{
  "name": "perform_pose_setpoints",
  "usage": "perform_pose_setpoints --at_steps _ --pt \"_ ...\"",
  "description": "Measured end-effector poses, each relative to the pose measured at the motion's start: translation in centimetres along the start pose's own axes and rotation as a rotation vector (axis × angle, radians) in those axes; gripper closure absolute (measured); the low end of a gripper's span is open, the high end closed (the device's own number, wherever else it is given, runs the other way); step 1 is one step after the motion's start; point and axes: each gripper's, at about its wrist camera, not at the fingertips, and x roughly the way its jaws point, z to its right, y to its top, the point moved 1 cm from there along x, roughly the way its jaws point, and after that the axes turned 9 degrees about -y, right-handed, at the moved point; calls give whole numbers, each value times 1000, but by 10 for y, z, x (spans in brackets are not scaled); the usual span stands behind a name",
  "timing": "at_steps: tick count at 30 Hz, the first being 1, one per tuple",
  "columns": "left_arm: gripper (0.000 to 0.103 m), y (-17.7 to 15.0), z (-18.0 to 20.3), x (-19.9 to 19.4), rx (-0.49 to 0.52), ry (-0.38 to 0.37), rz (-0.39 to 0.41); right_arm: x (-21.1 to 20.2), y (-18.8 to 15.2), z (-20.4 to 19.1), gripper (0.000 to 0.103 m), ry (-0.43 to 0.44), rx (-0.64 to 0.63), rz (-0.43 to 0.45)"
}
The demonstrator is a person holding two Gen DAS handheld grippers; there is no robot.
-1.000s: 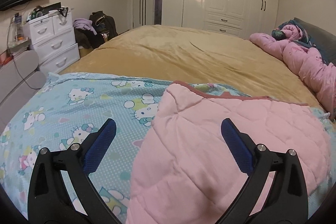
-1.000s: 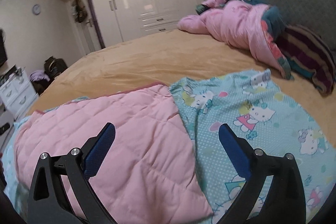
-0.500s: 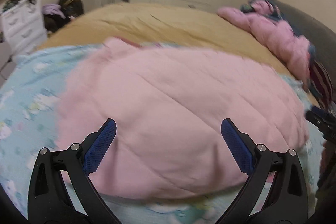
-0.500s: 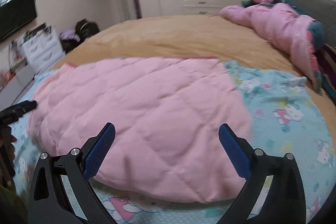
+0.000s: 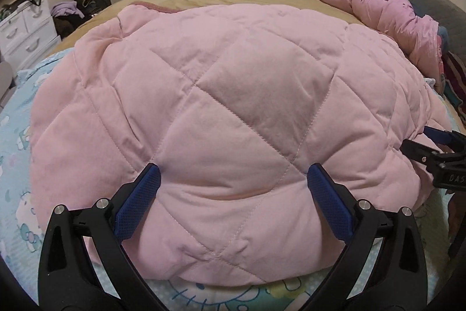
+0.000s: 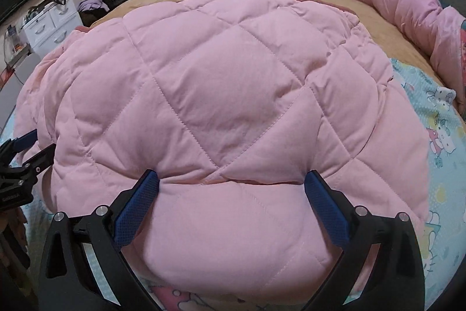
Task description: Fold large clothes
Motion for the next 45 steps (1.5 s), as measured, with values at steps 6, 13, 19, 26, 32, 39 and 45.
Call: perform_pose_setpoints --at_steps 6,13,19,26,32,39,45 --pt "9 4 -1 -24 6 -50 37 -22 -1 12 4 47 38 38" --pt "9 13 -3 -56 13 -25 102 -56 -7 28 4 82 129 94" --pt "9 16 -19 -73 -5 20 134 -78 -9 29 4 75 132 123" --pt "9 15 -46 -87 -60 55 156 -93 -5 22 4 77 118 149" --pt "9 13 -65 -98 -99 80 174 -102 -3 12 4 87 111 167" --pt "9 11 -90 -103 -154 102 178 -99 -4 4 4 87 90 160" --pt "9 5 -117 -93 -227 117 146 -79 -11 29 4 23 143 115"
